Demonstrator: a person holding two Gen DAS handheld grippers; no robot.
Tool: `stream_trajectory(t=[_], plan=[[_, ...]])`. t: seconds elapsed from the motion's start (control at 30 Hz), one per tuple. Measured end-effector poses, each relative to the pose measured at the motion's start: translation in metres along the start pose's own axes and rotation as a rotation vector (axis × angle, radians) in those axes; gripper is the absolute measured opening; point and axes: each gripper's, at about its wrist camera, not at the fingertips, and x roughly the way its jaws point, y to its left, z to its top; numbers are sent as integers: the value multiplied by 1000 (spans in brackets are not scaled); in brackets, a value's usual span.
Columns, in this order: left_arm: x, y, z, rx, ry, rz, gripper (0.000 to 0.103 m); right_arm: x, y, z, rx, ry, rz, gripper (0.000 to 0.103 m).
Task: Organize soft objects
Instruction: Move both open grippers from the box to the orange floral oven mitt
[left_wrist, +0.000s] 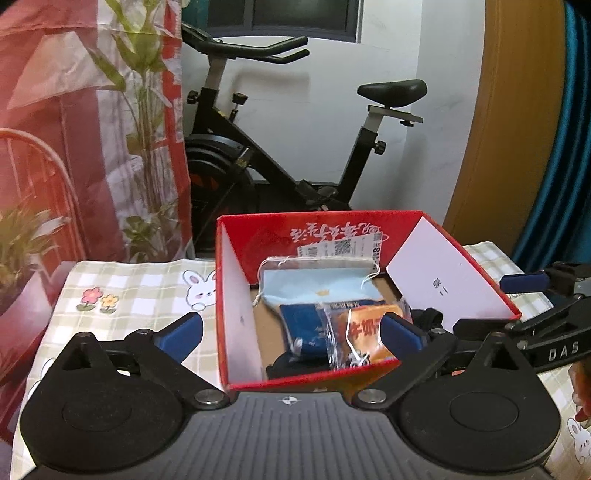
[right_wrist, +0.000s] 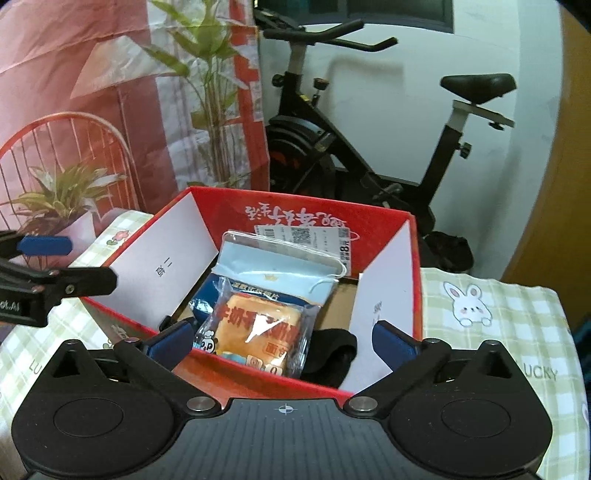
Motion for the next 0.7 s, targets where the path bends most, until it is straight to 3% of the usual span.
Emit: stream_trajectory(t=[0.7], plan=[[-57,-4,-43,-42,-64,51,103,-56,6,-44,25,-73,19,103]])
